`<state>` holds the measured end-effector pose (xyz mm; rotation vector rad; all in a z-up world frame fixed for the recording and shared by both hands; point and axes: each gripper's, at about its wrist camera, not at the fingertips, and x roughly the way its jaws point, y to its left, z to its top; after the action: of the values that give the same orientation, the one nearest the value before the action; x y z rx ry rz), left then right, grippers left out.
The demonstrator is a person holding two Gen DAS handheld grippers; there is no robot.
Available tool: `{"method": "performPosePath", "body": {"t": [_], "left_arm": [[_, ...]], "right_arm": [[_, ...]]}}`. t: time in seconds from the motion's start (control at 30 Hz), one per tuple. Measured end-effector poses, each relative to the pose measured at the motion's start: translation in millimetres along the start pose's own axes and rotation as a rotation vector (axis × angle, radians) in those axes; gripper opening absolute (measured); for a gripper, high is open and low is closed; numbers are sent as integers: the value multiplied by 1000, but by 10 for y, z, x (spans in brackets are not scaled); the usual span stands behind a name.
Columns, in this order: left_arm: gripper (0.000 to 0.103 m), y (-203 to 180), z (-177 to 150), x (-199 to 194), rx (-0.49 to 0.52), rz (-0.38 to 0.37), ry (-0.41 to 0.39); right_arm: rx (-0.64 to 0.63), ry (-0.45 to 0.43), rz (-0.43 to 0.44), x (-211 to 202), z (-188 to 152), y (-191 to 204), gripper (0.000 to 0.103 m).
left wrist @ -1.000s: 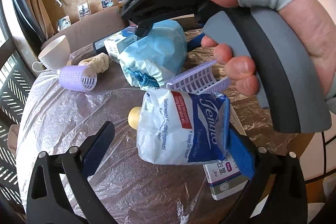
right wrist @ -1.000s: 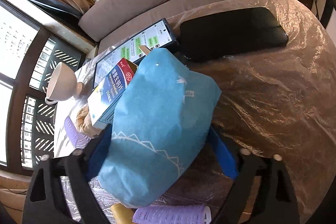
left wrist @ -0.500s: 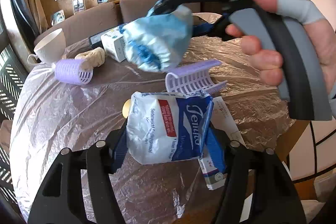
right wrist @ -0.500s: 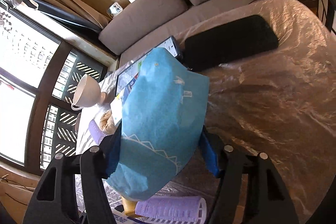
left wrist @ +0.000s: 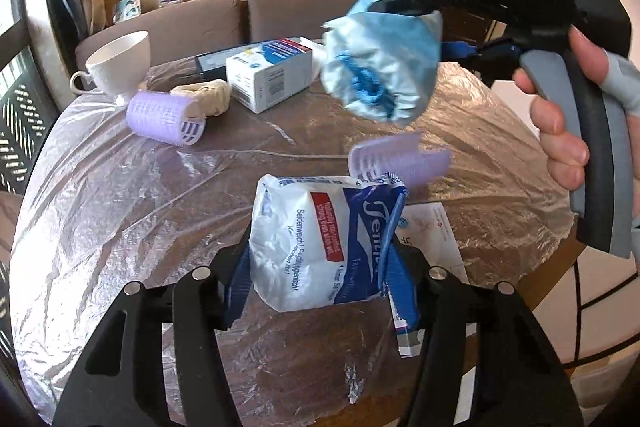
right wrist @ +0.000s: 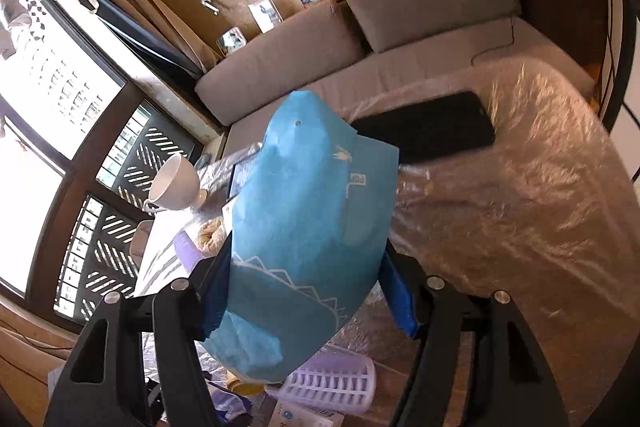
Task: Collect trash
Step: 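Lift and carry the tissue pack and blue bag over the white bin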
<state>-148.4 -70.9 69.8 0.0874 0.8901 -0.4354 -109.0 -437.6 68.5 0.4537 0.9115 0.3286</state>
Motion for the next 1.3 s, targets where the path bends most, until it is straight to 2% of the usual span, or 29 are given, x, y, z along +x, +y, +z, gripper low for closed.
{"method": "performPosePath", "body": {"t": [0.27, 0.83, 1.3], "left_arm": [[59, 101, 50, -68, -29, 28, -15], [59, 249, -18, -170, -82, 63, 0], [59, 237, -151, -304, -87, 85, 14]], "right_arm": [[-47, -7, 6, -210, -70, 56, 64], [-132, 33, -11, -658, -537, 105, 64], [-196, 88, -42, -852, -894, 103, 64]]}}
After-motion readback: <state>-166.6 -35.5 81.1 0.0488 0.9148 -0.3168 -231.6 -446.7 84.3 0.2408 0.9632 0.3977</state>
